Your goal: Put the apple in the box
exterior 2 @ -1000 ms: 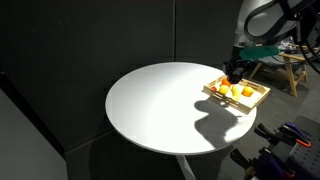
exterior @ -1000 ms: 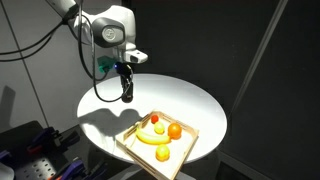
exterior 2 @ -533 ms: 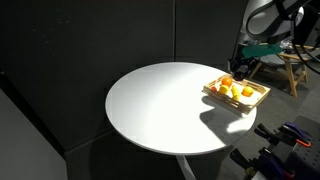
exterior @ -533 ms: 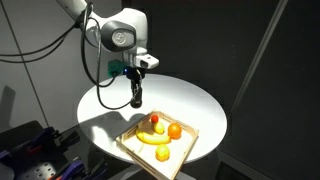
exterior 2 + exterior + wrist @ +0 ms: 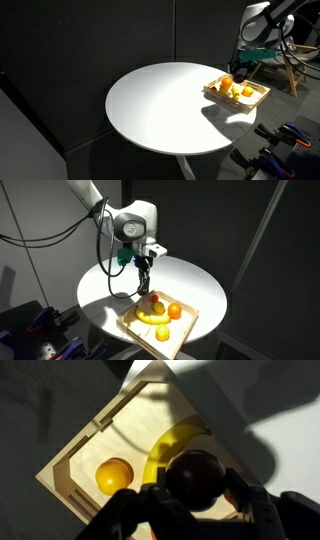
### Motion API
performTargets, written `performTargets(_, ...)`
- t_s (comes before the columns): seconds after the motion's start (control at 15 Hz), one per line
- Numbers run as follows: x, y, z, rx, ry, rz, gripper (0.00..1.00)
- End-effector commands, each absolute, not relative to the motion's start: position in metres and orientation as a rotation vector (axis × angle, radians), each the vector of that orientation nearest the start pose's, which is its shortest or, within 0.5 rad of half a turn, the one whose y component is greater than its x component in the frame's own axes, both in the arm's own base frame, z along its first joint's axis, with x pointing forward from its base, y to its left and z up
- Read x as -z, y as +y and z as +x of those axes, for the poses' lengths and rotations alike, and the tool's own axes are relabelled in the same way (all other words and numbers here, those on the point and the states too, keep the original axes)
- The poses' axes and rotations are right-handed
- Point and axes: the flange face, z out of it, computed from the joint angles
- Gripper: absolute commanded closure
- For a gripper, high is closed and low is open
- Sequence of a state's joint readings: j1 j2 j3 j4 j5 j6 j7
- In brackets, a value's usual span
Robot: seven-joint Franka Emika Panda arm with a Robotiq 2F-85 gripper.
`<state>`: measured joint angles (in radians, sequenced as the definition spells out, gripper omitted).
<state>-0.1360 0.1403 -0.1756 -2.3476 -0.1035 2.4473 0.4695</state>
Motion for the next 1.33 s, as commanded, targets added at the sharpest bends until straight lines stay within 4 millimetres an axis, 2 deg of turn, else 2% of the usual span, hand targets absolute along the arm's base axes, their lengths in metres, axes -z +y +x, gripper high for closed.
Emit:
performTargets(0.0, -0.267, -0.173, 0.495, -0.038, 1.156, -3.029, 0.66)
performTargets(0.33, -0.252, -0.185, 0.504, -0.059, 1.172, -3.026, 0.66)
performTargets(0.93, -0.241, -0.179, 0.536, -0.050, 1.138, -3.060, 0.66)
performTargets(1.27, -0.231, -0.179, 0.542, -0.062, 1.127, -3.071, 0.66)
